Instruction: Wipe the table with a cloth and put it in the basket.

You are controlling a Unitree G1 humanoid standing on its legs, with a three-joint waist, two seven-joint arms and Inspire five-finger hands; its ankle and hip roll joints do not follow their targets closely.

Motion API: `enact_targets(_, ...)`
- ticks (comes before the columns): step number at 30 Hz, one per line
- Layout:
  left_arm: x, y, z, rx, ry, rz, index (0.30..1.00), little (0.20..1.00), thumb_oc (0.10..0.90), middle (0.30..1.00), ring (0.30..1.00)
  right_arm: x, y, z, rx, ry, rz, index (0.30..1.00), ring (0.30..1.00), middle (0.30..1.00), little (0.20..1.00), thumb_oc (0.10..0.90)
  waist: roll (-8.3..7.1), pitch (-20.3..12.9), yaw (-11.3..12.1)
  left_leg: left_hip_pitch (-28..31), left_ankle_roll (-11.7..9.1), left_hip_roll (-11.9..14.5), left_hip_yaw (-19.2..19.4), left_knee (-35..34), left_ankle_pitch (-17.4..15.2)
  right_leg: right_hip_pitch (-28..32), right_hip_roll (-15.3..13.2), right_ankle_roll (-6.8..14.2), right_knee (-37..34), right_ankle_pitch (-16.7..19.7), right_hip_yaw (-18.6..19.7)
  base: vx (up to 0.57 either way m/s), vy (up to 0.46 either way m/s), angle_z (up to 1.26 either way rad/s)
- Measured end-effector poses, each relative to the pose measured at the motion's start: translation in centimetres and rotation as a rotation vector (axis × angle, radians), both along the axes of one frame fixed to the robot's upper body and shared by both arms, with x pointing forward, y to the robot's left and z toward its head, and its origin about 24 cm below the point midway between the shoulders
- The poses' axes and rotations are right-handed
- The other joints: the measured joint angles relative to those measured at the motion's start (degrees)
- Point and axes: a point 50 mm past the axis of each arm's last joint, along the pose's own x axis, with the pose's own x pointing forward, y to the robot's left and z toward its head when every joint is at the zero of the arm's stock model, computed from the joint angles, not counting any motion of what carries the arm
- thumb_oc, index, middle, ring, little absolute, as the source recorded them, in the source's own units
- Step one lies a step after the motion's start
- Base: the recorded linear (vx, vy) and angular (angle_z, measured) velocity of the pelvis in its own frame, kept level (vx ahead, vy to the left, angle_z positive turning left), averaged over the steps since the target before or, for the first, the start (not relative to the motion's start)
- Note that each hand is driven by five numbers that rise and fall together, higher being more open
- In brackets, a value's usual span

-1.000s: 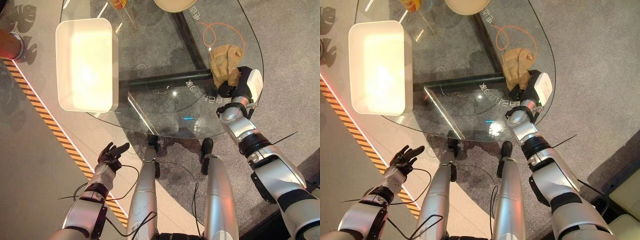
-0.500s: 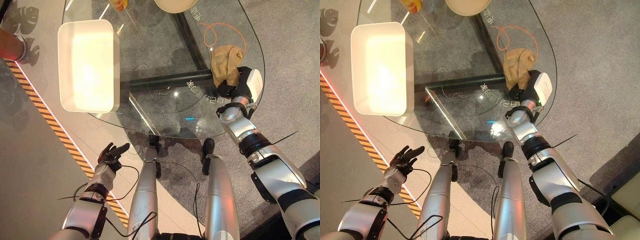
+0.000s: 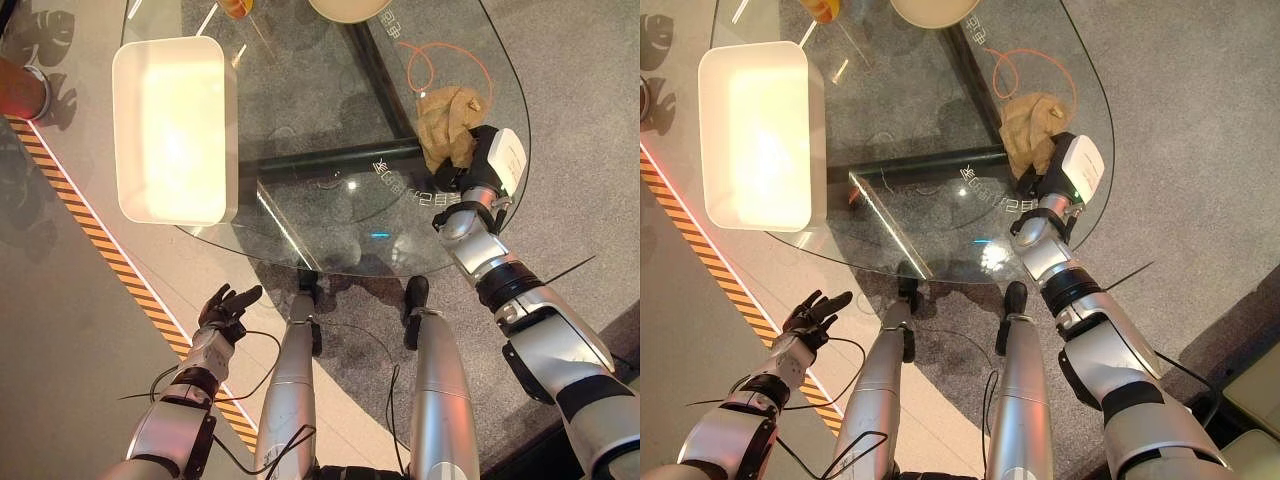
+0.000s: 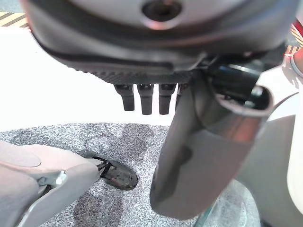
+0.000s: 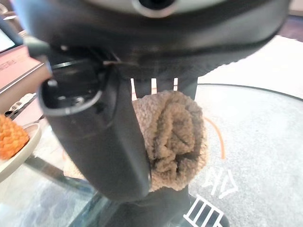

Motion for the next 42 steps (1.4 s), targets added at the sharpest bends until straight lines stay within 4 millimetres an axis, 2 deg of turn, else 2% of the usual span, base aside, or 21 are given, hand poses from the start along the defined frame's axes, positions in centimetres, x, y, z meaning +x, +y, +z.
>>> enact_targets(3,0.0,0.0,0.0,-0.001,0.001,0.0,0.9,0.9,0.8,0.9,0.9,0.1,0.1,0.3,-0.032,0.01,0.006,0.3,0.3,0.3,0.2,0.1,0.12,0.0,0.0,0.0,0.1,0.0,0.0,0.0,0.1,0.0,0.0,0.0,0.1,0.0,0.0,0.0,0.0,0.0)
enact_targets(8,-0.4,-0.5,-0.5,0.011,0.018,-0.029,0.9,0.9,0.8,0.9,0.9,0.1,0.3,0.7,-0.089,0.02,0.012,0.3,0.3,0.3,0.2,0.1,1.29,-0.2,0.2,0.1,0.2,0.0,0.0,-0.1,0.1,0.0,0.0,0.0,0.1,0.0,0.0,0.01,0.019,0.0)
enact_targets(16,-0.3,-1.4,-0.6,-0.009,0.004,-0.045,0.9,0.9,0.8,0.9,0.9,0.3,0.7,1.0,-0.159,0.046,0.051,0.3,0.3,0.3,0.2,0.1,1.4,-0.3,1.0,0.3,0.2,0.0,-0.3,-0.1,0.2,-0.2,0.0,-0.2,1.1,-0.4,-0.2,0.0,0.004,0.0)
enact_targets(21,-0.5,-1.8,-0.8,-0.018,0.009,-0.053,0.9,0.9,0.8,0.9,0.9,0.3,2.5,1.0,-0.266,0.08,0.142,0.3,0.3,0.3,0.2,0.1,1.64,-0.5,1.5,0.2,-0.2,0.0,-1.0,-0.5,0.5,-0.4,-0.2,-0.7,1.9,-1.1,-1.1,0.0,0.003,0.06)
enact_targets(28,-0.3,-2.0,-0.7,-0.019,0.002,-0.06,0.9,0.9,0.8,0.9,0.9,0.3,5.3,0.5,-0.339,0.135,0.272,0.3,0.3,0.3,0.2,0.1,2.23,-0.8,4.1,0.0,-0.4,-0.1,-1.6,-0.7,0.7,-0.9,-0.4,-1.2,3.2,-2.0,-1.7,0.0,-0.01,0.05)
enact_targets(31,-0.4,-2.1,-0.8,-0.021,0.008,-0.062,0.9,0.9,0.8,0.9,0.9,0.2,6.5,0.0,-0.351,0.16,0.318,0.3,0.3,0.3,0.2,0.1,2.23,-0.8,4.5,-0.1,-0.6,-0.5,-2.1,-0.7,0.8,-0.9,-0.9,-1.2,3.7,-2.4,-2.0,0.01,-0.005,0.1)
enact_targets(42,-0.3,-2.7,-0.8,-0.009,0.025,-0.092,0.9,0.9,0.8,0.9,0.9,0.2,7.4,0.0,-0.393,0.184,0.356,0.3,0.3,0.3,0.2,0.1,2.23,-0.8,4.7,-0.6,-1.0,-0.7,-3.1,-0.7,1.0,-1.0,-1.2,-1.2,4.1,-2.8,-2.8,0.0,0.001,0.04)
